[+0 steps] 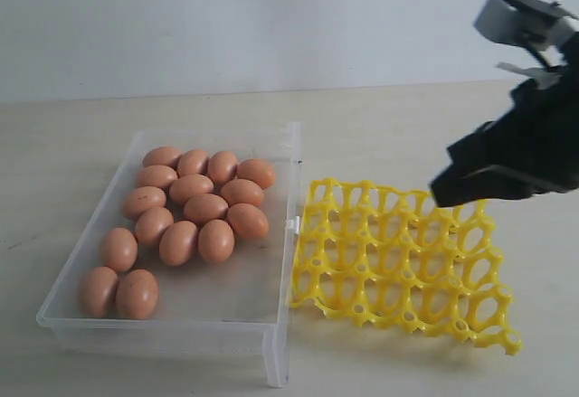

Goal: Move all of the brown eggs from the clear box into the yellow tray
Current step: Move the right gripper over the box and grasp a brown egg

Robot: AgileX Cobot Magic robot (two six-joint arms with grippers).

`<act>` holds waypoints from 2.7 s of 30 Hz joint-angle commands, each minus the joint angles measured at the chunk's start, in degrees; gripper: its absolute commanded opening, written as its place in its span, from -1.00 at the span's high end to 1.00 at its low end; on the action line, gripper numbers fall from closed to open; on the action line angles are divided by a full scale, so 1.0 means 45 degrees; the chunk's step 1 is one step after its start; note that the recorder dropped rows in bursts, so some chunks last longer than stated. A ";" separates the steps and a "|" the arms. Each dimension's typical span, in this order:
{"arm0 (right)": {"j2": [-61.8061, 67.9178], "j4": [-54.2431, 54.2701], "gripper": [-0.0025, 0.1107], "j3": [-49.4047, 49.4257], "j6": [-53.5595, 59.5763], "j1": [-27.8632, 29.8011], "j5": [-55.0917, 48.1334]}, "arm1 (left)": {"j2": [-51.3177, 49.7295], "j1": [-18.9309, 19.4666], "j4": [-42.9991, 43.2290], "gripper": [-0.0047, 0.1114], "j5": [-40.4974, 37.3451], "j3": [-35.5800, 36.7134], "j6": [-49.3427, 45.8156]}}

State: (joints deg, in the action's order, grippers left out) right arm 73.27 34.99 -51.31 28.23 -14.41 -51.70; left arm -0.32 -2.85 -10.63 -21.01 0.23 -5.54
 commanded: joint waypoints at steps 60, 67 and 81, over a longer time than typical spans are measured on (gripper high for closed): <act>1.3923 -1.0151 0.02 -1.3844 -0.5858 -0.6567 -0.1223 | 0.0072 0.0014 -0.0031 0.92 0.0050 -0.0051 -0.0027; 1.3956 -0.9533 0.03 -1.3844 -0.5858 -0.6494 -0.1598 | 0.0072 0.0014 -0.0031 0.92 0.0050 -0.0051 -0.0027; 1.4076 -0.8292 0.03 -1.3844 -0.5858 -0.6569 -0.2899 | 0.0072 0.0014 -0.0031 0.92 0.0050 -0.0051 -0.0027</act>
State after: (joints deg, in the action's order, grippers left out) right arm 136.39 -3.10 -113.36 1.98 -43.82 -64.30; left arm -0.32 -2.85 -10.63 -21.01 0.23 -5.54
